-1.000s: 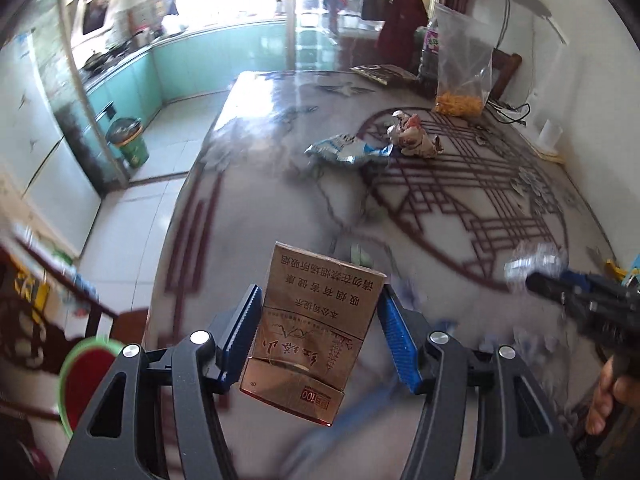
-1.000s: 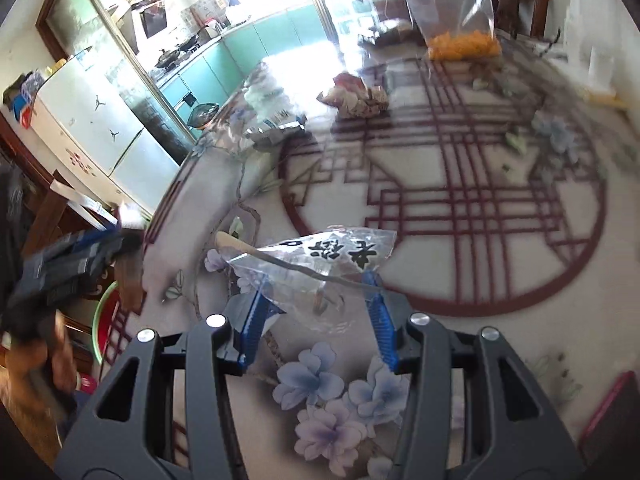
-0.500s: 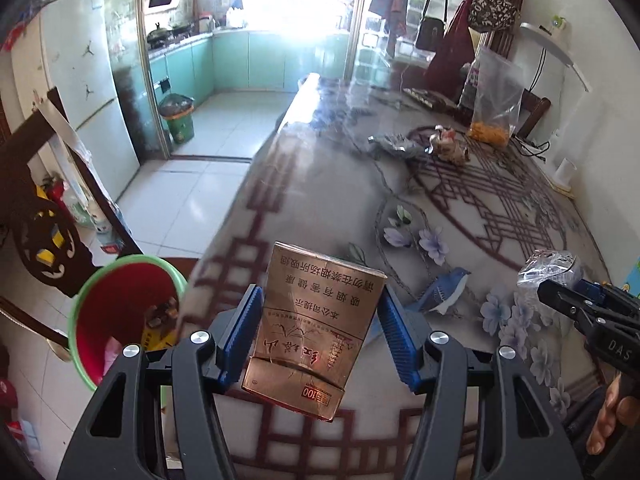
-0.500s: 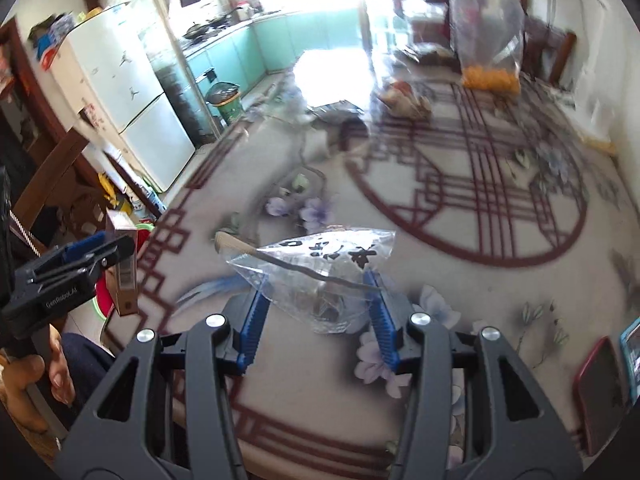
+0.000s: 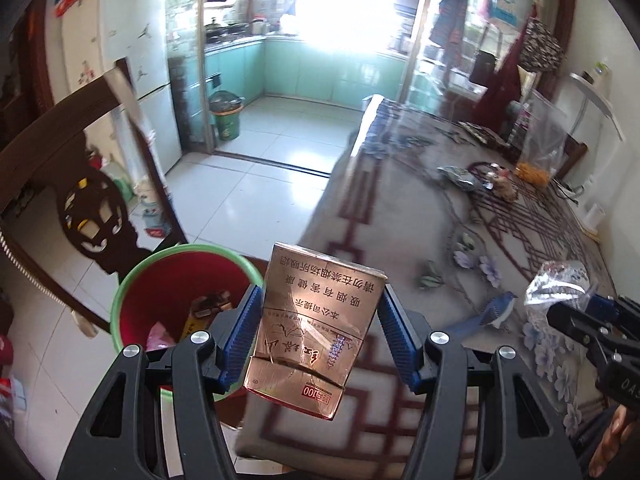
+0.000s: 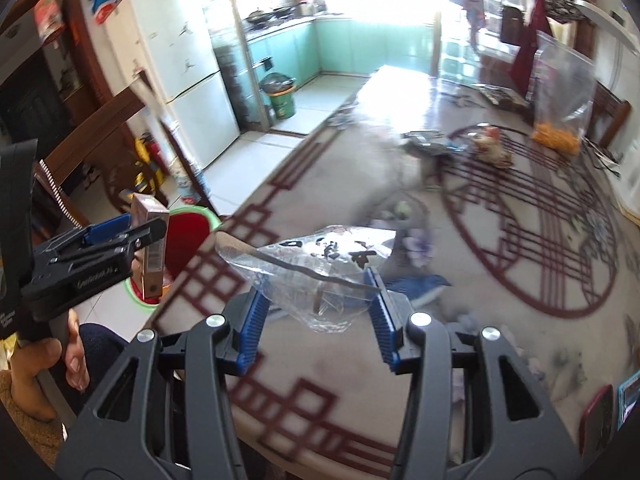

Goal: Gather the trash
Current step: 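Carry the cigarette box and plastic bag toward the red bucket with both tools, then open the left tool over the bucket while the right tool releases the plastic bag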

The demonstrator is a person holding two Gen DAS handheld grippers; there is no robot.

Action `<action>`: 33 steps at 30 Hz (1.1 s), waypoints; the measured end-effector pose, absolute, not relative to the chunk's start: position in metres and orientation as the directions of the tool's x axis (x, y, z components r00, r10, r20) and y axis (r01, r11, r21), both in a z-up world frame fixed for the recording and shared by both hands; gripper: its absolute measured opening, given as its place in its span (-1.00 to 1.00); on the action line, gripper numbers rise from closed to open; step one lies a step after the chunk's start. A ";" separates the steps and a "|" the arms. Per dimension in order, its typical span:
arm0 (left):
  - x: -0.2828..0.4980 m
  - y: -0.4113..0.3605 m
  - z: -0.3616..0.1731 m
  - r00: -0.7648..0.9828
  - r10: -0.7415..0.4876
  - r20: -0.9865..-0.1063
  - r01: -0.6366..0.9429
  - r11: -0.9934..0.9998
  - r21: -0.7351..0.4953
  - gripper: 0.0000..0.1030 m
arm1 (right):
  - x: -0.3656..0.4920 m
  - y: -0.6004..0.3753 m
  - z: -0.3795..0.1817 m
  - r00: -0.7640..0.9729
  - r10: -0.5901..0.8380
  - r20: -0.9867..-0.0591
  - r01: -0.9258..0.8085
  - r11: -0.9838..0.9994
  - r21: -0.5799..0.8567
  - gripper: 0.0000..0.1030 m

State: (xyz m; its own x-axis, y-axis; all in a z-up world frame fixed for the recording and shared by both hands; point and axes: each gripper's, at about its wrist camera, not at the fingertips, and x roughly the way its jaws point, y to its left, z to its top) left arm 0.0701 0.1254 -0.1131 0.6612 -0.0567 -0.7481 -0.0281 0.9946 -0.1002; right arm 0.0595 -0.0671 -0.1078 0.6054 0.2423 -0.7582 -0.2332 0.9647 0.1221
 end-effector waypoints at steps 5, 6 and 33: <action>0.072 0.172 -0.124 0.643 -0.005 -0.766 -0.149 0.980 -0.132 0.10 | 0.065 -0.031 -0.114 0.575 0.275 -0.771 -0.296 0.948 0.118 -0.10; 0.072 0.180 -0.125 0.641 0.001 -0.767 -0.168 0.976 -0.139 0.10 | 0.068 -0.023 -0.115 0.564 0.286 -0.775 -0.310 0.943 0.123 -0.10; 0.107 0.288 -0.180 0.534 0.037 -0.845 -0.432 0.871 -0.235 0.12 | 0.140 0.100 -0.163 0.338 0.457 -0.823 -0.462 0.842 0.277 -0.09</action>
State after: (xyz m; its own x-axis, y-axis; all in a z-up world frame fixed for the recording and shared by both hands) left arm 0.1072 0.2881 -0.1803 0.5337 0.0369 -0.8448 -0.4320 0.8707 -0.2349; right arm 0.1398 0.1002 -0.1632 0.3384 0.4567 -0.8228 -0.4622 0.8423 0.2774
